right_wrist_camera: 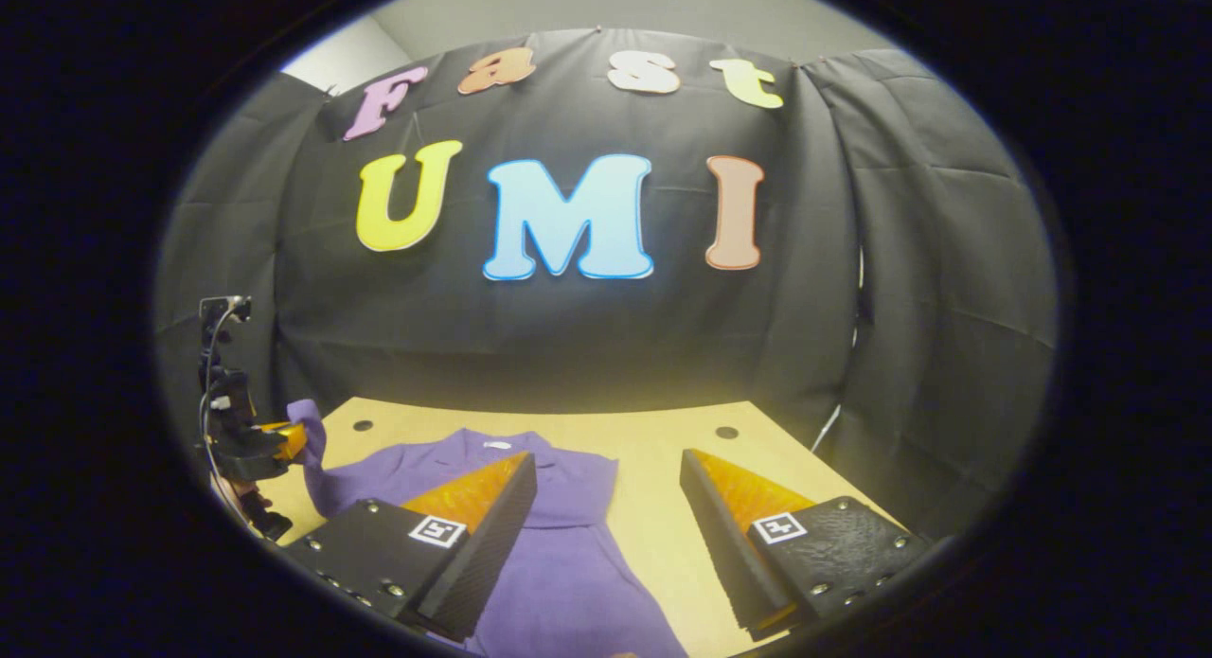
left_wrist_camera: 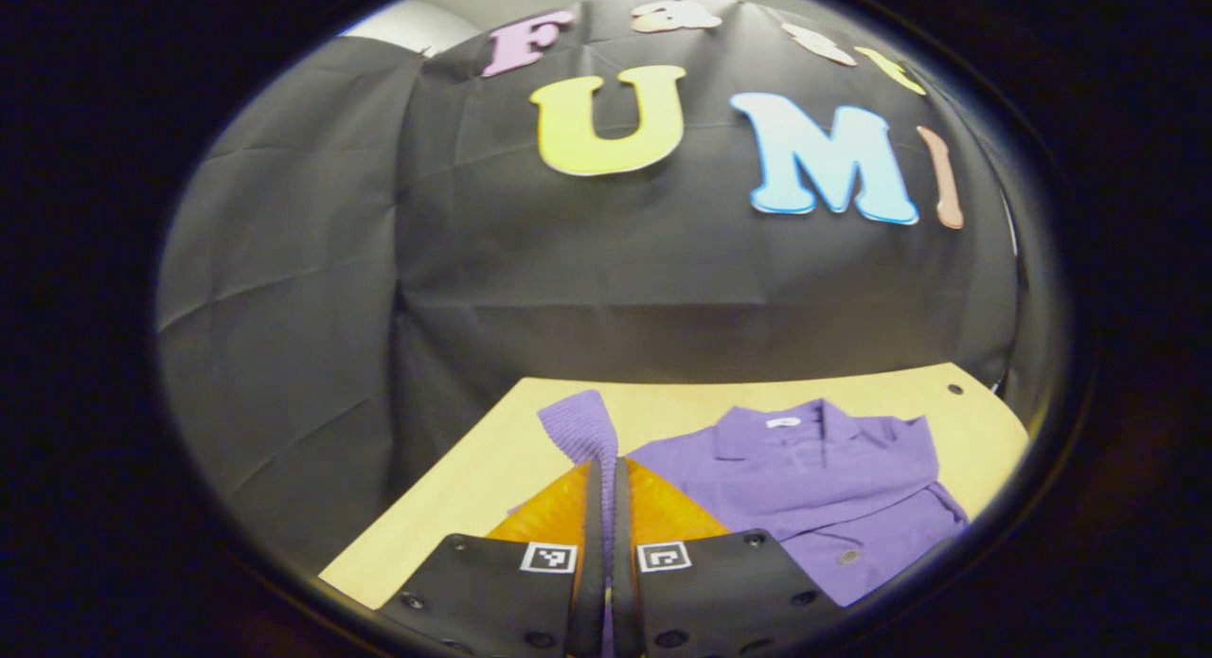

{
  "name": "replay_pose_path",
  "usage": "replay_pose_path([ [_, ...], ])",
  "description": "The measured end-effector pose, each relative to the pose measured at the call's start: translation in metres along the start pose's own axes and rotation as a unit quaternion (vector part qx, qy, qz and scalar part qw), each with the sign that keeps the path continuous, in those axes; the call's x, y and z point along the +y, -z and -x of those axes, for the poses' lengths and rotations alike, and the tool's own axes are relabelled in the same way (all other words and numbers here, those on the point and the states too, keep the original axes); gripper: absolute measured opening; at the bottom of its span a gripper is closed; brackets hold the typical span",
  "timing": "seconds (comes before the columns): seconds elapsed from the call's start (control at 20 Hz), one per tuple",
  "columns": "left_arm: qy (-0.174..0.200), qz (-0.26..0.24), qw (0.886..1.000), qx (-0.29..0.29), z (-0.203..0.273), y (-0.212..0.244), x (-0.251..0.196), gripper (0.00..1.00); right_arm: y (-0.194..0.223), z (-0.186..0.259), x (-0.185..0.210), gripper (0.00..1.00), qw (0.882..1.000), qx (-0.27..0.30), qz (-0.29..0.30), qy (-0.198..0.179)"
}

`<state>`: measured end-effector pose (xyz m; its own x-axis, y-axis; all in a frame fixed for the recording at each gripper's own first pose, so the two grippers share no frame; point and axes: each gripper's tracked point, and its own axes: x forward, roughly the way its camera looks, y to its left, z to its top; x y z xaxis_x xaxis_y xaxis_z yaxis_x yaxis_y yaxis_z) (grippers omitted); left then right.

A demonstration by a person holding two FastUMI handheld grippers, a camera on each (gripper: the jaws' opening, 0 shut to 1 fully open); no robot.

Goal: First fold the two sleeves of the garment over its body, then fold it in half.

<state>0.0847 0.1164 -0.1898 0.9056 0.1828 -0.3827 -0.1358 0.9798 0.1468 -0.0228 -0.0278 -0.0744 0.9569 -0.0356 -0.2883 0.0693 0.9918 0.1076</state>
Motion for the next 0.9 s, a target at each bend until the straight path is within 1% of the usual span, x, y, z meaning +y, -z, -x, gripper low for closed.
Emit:
replay_pose_path([
  [0.25, 0.060, -0.021, 0.998, -0.011, -0.017, -0.016, -0.098, 0.09, 0.009, 0.006, -0.046, 0.94, 1.000, 0.005, 0.001, 0.030],
  [0.55, 0.098, -0.021, 0.995, -0.018, -0.028, -0.024, -0.192, 0.09, 0.018, 0.003, -0.095, 0.94, 0.999, 0.016, 0.008, 0.046],
  [0.7, 0.118, -0.022, 0.993, -0.017, -0.032, -0.013, -0.235, 0.10, 0.020, -0.006, -0.108, 0.94, 0.999, 0.020, 0.002, 0.046],
  [0.9, 0.136, -0.028, 0.990, 0.003, -0.047, 0.009, -0.279, 0.10, 0.025, -0.014, -0.118, 0.94, 0.999, 0.025, 0.003, 0.043],
])
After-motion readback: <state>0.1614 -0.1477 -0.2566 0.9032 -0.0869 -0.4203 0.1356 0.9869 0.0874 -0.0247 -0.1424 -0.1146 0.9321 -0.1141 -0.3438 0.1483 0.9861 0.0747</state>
